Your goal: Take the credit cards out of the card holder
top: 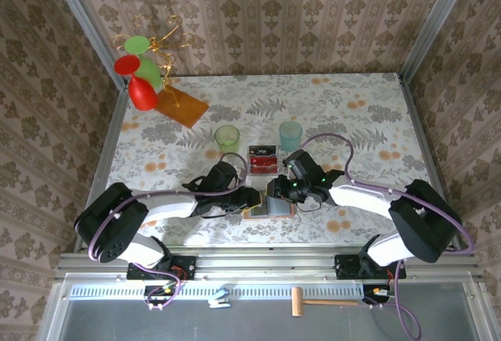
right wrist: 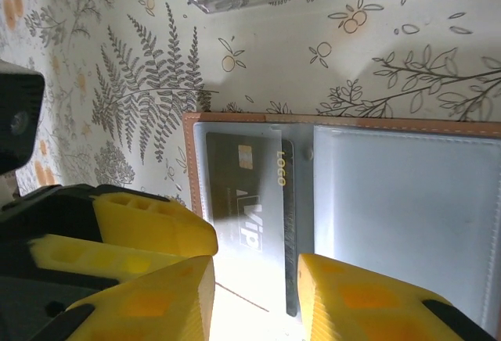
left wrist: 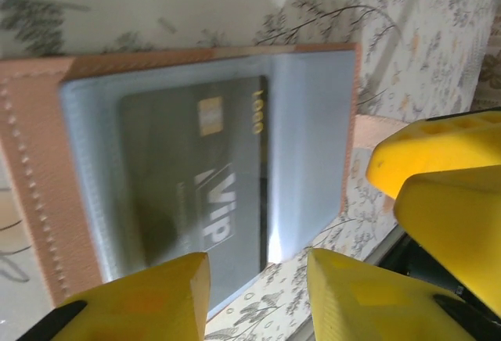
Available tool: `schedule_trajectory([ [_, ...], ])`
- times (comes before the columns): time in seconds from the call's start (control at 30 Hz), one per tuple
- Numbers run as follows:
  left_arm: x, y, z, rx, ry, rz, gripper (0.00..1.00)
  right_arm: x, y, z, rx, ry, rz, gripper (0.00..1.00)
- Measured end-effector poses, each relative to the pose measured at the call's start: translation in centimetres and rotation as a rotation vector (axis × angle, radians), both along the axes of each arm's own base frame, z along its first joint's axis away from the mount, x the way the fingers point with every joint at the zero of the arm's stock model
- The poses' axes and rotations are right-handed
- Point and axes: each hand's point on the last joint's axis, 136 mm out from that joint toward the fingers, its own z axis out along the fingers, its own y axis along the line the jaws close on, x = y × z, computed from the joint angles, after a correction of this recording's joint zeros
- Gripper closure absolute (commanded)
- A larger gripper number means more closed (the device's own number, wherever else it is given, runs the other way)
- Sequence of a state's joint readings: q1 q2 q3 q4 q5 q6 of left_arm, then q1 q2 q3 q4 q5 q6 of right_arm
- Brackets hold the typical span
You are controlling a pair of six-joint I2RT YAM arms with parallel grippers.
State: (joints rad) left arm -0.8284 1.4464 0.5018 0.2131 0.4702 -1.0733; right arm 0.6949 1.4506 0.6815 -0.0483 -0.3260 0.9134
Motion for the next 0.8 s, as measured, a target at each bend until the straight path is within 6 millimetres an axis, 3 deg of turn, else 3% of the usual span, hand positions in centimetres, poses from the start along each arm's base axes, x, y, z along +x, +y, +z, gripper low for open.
schedule_trajectory([
  [0.33,-0.2,0.9,-1.1,0.011,0.008,0.020,0.70,-0.2,1.6,-1.3,-0.006,0.042,0.036,0.71],
  [0.8,0.0,1.3,-1.1,0.002,-0.008,0.039,0.72,-0.6,2.7,-2.8,-0.010,0.078,0.069,0.72],
])
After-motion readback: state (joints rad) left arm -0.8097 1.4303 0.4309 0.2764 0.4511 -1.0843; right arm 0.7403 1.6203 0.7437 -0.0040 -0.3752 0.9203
